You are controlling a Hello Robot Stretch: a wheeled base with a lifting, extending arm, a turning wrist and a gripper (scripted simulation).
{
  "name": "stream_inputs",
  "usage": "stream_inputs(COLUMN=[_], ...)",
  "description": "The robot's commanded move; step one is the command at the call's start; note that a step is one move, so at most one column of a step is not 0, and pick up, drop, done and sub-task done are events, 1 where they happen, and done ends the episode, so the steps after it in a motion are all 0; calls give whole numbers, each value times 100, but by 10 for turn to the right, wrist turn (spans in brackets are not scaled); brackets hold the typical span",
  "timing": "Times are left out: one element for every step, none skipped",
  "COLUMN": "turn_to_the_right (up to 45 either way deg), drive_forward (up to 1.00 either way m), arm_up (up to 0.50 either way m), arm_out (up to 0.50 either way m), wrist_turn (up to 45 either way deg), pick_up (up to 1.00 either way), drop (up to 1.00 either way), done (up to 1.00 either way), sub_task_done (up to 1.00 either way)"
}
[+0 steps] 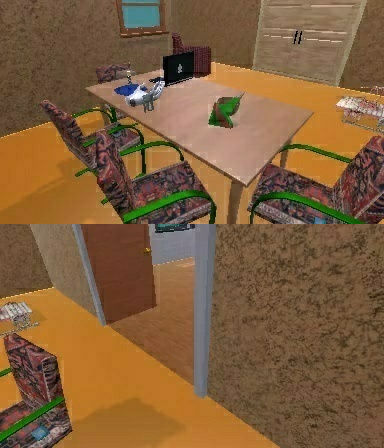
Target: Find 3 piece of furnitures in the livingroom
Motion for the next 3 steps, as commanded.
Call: stream_inputs(turn_to_the_right=[0,420,0], drive_forward=[0,0,15], arm_up=[0,0,0], arm_out=[0,0,0], wrist_turn=[0,0,0], pick_up=[0,0,0], drop=[0,0,0], done=[0,0,0], sub_task_done=[100,0,0])
